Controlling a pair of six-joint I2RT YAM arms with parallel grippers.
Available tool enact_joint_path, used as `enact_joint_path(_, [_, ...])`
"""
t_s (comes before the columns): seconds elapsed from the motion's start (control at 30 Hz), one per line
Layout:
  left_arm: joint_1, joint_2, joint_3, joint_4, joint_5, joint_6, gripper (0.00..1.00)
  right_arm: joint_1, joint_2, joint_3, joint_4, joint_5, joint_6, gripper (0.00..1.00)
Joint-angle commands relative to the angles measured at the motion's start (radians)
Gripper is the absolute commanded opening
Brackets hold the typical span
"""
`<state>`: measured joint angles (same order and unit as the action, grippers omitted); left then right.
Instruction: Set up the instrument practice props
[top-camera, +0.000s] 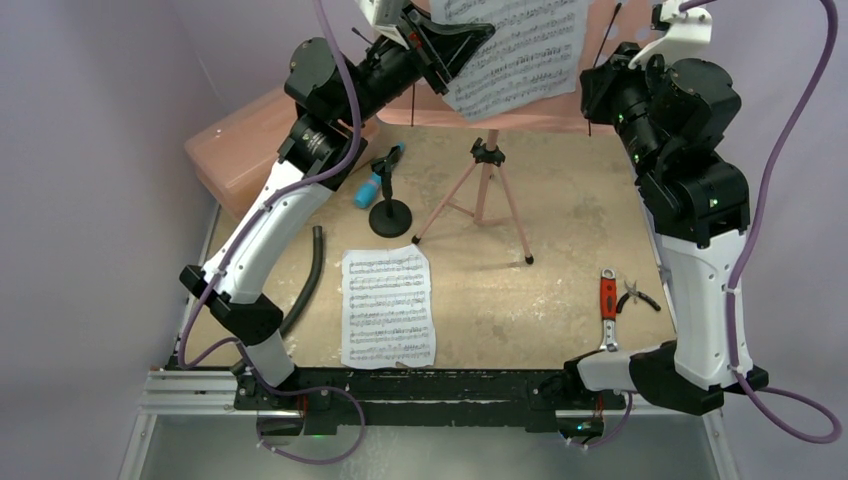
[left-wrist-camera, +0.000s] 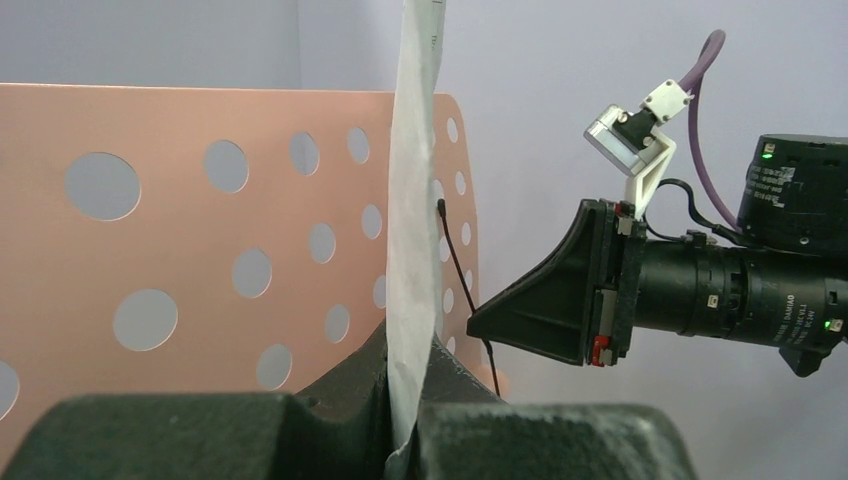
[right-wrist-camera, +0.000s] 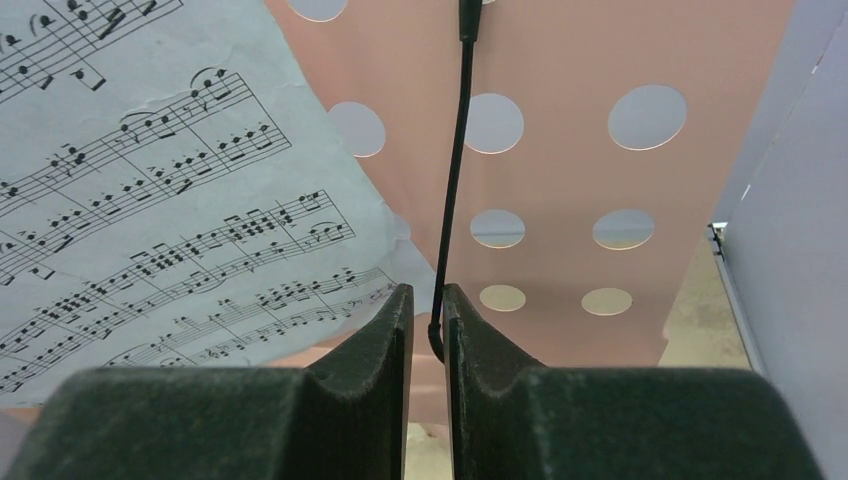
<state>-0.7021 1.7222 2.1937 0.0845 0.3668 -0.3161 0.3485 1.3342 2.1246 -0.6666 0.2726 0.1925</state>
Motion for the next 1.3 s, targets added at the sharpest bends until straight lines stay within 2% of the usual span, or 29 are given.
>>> enact_joint_path(0.0, [-0.013,0.012,0.056,-0.009,-0.031,0.040,0.00,0.003,-0.014,0.001,0.073,-0.004,-0.011,0.16])
enact_joint_path(0.23, [-0.028,0.032,0.090,-0.040,-0.066,0.067,0.00,0.004,-0.032,-0.014,0.087,-0.026,-0.012,0.00])
enact_joint_path(0.93, [-0.041,0.076,0.144,-0.081,-0.181,0.118,0.00,0.003,-0.139,-0.158,0.213,-0.027,-0.046,0.00])
enact_joint_path(1.27, [-0.044,0.094,0.147,-0.070,-0.164,0.120,0.00,0.003,-0.195,-0.270,0.332,-0.122,-0.100,0.00])
